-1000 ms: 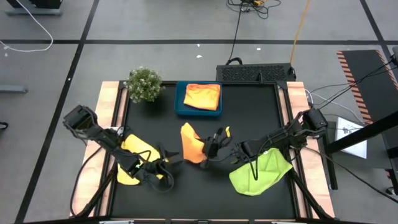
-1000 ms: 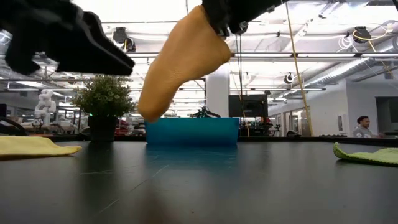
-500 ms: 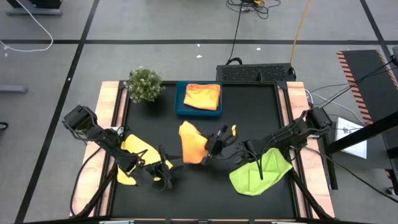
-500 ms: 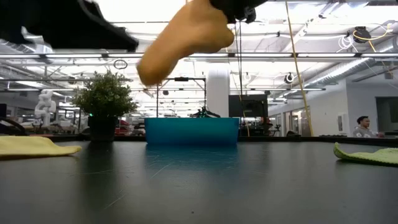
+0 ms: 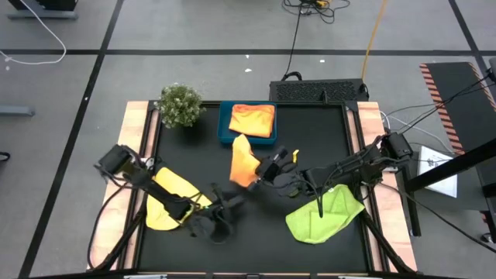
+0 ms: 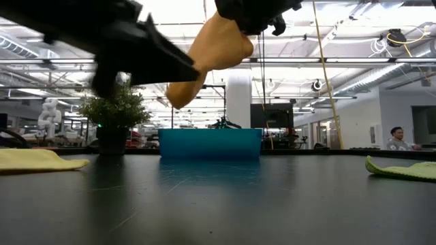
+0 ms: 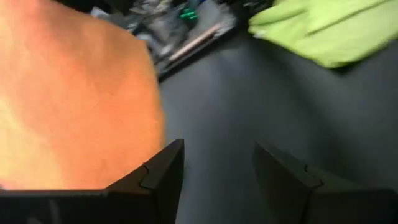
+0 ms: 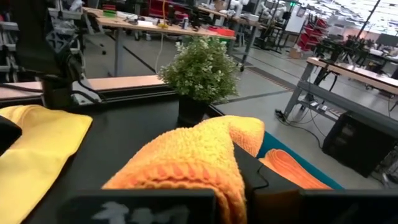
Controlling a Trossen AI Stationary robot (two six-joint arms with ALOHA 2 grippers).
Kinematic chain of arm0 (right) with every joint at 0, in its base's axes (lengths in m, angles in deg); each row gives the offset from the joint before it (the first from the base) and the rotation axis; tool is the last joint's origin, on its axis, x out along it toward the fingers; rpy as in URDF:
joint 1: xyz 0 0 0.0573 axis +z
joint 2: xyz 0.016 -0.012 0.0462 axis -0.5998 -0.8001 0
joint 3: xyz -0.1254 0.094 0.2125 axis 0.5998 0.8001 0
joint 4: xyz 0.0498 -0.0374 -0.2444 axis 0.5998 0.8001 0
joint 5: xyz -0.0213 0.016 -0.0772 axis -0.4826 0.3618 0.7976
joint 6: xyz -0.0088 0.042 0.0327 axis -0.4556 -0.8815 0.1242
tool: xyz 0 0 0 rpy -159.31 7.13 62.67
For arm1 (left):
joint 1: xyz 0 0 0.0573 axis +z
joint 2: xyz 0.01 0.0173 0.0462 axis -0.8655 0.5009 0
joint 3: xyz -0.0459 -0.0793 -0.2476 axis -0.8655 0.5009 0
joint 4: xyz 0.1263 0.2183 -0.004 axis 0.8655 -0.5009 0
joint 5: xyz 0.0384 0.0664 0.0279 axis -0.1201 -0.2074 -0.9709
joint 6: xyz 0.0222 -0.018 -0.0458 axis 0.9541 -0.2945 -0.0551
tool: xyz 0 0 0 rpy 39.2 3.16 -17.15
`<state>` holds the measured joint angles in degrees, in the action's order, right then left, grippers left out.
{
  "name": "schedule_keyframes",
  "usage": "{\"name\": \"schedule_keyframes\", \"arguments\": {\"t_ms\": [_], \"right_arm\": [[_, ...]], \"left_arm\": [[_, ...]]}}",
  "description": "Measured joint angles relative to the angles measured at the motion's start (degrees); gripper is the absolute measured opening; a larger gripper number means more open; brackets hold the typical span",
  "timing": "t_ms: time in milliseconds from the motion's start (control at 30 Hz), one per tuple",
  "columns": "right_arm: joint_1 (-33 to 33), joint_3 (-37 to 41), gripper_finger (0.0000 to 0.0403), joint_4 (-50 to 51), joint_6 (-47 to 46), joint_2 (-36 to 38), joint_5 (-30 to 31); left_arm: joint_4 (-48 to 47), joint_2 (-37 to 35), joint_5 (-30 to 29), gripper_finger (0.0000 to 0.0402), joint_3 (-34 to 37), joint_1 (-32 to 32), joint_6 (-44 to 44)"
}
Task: Fold microfiber towels
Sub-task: Put the orange microfiber towel into the blue bin
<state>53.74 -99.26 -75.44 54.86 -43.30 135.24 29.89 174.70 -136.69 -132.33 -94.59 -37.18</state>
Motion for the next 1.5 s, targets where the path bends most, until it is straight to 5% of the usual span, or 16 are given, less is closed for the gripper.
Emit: {"name": "schedule_keyframes", "arguments": {"t_ms": [200,500,700,933,1167,1367,1500], "right_arm": [[0.02,0.00,0.0000,0.33,-0.02,0.00,-0.12],[0.02,0.00,0.0000,0.39,-0.55,0.00,-0.35],[0.04,0.00,0.0000,0.64,-1.52,0.00,-2.74],[0.07,0.00,0.0000,2.80,-3.04,-0.02,-4.90],[0.07,0.00,0.0000,9.32,-1.64,-0.02,-7.97],[1.20,0.00,0.0000,15.55,-1.51,-0.04,-10.93],[1.99,0.00,0.0000,17.64,-0.09,-0.07,-10.95]], "left_arm": [[0.28,6.63,-14.63,0.0191,-8.57,0.96,9.19],[1.15,13.57,-17.69,0.0191,-18.18,3.18,20.55],[0.91,14.37,-29.25,0.0191,-19.28,5.86,21.78],[-2.42,14.34,-30.10,0.0165,-19.28,5.29,22.28],[-7.14,14.32,-30.13,0.0015,-19.26,1.21,23.34],[-14.09,10.54,-30.07,0.0005,-19.03,-2.79,19.41],[-26.98,2.16,-29.91,0.0004,-16.31,-4.65,5.57]]}}
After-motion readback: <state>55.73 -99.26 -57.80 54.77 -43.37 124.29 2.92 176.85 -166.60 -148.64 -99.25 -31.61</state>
